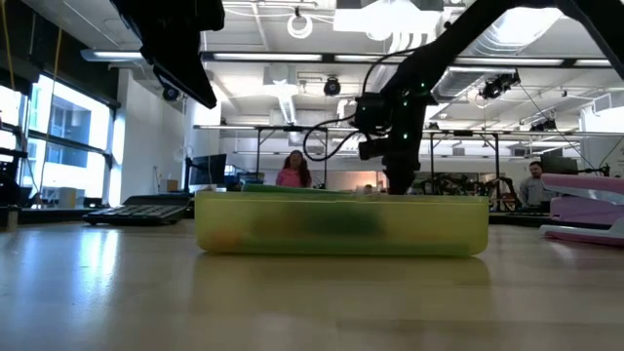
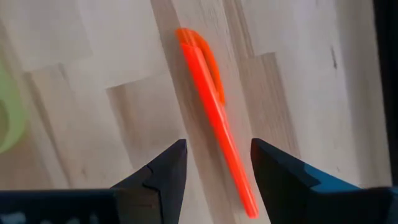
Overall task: Pack school essentials
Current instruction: Put the orange pen into the yellow supply box
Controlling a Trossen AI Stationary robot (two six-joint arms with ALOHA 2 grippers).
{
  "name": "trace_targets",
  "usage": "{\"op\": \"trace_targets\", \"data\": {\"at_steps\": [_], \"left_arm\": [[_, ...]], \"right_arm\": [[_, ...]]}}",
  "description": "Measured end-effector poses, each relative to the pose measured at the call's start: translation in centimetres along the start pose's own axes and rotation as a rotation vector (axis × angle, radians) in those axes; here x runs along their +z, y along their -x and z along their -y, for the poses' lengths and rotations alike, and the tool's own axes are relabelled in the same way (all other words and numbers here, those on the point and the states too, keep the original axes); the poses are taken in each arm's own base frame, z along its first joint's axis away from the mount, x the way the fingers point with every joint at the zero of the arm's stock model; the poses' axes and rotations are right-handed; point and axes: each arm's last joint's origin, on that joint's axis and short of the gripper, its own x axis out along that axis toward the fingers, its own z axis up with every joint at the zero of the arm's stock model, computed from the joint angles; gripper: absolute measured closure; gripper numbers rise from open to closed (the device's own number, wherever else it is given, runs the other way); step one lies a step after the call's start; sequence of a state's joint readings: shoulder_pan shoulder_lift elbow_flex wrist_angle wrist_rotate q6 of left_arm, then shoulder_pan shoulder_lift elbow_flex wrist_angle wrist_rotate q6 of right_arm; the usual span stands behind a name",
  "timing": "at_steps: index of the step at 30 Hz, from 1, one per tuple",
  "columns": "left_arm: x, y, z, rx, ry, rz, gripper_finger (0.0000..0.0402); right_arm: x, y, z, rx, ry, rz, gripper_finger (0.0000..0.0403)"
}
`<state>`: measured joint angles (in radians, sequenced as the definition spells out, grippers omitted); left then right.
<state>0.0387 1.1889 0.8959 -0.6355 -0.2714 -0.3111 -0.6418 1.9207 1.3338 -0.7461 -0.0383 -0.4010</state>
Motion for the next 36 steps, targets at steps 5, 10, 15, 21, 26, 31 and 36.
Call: {"op": "trace_targets", "data": {"at_steps": [5, 10, 15, 21, 26, 31, 36], "left_arm": [[0.0, 0.0, 0.0, 0.000, 0.000, 0.000, 0.0332], [0.0, 0.0, 0.0, 0.000, 0.000, 0.000, 0.0332], [0.0, 0.0, 0.0, 0.000, 0.000, 0.000, 0.0332], [0.0, 0.0, 0.0, 0.000, 0.000, 0.000, 0.0332], [0.0, 0.0, 0.0, 0.000, 0.000, 0.001, 0.0332], [0.0, 0.0, 0.0, 0.000, 0.000, 0.001, 0.0332], [0.0, 0.0, 0.0, 0.000, 0.000, 0.001, 0.0332]], "right_arm": [[0.2, -1.2, 0.1, 0.002, 0.001, 0.000, 0.0234], [0.4, -2.7, 0.3, 0.012, -0.011, 0.001, 0.0234], [0.3, -3.9, 0.2, 0.041, -0.040, -0.028, 0.0237], [0.1, -4.3, 0.1, 0.056, -0.092, -0.047, 0.0302], [0.1, -4.3, 0.1, 0.059, -0.114, -0.046, 0.0381], [0.1, -4.4, 0.1, 0.056, -0.159, -0.050, 0.0380], [0.2, -4.0, -0.1, 0.069, -0.181, -0.038, 0.0386]]}}
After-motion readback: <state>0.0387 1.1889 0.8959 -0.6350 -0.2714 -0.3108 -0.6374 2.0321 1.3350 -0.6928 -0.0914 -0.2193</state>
